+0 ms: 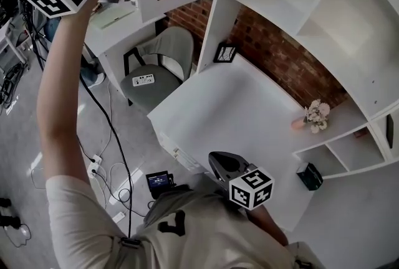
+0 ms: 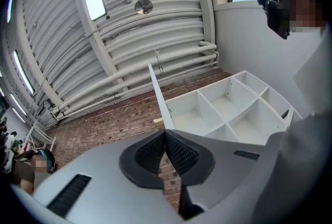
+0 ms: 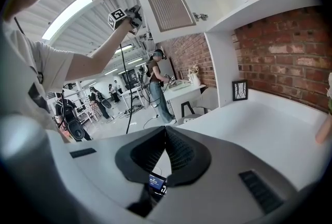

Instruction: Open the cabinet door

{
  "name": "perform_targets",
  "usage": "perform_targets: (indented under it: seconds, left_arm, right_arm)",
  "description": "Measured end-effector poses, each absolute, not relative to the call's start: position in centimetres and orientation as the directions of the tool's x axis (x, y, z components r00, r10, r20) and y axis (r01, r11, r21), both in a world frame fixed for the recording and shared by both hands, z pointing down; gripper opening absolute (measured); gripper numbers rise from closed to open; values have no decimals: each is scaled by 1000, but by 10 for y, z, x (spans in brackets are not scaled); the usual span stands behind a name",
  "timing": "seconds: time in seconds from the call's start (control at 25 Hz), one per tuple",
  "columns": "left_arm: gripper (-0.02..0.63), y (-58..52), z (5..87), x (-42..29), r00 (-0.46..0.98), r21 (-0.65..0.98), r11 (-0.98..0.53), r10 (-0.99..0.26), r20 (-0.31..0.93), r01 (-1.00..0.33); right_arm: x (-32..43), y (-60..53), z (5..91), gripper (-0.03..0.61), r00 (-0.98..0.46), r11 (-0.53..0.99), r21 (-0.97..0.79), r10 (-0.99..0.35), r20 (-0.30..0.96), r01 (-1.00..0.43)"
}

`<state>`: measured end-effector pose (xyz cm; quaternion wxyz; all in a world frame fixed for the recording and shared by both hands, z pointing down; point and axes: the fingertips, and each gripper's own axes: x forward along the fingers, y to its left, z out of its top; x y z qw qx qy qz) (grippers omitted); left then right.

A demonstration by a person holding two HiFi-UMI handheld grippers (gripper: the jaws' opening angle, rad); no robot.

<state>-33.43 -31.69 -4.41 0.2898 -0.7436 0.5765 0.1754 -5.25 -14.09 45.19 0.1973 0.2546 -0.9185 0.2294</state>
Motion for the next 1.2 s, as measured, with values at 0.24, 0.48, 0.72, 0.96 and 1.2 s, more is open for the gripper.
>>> perform_targets:
  seconds: [0.24,0.48,0.72,0.96,1.2]
  left_arm:
    - [18,-276,-22,-331,298,-248,-186,-766,-570,-951]
    - [17,-267,46,-321,275,-264,-169,-852,-445,-950]
    - [17,-261,104,-318,258,-257,-165,-886,-387,-952]
    - [17,-253,174,-318,214,-219,-150,-926,-311,-964]
    - [17,-233,221,-291,292,-178,-256,-931,-218,-950]
  right_arm:
    - [-47,-149,448,23,-789,753,-320,-405,462,-574]
    - [-48,-138,446,23,-791,764,-312,-391,471,-564]
    - [-53,-130,446,23,-791,773,-305,-379,480,-555]
    - [-45,-131,445,23,-783,735,-335,-418,462,-590]
    - [-41,-134,443,21,-762,725,-301,-462,455,-619]
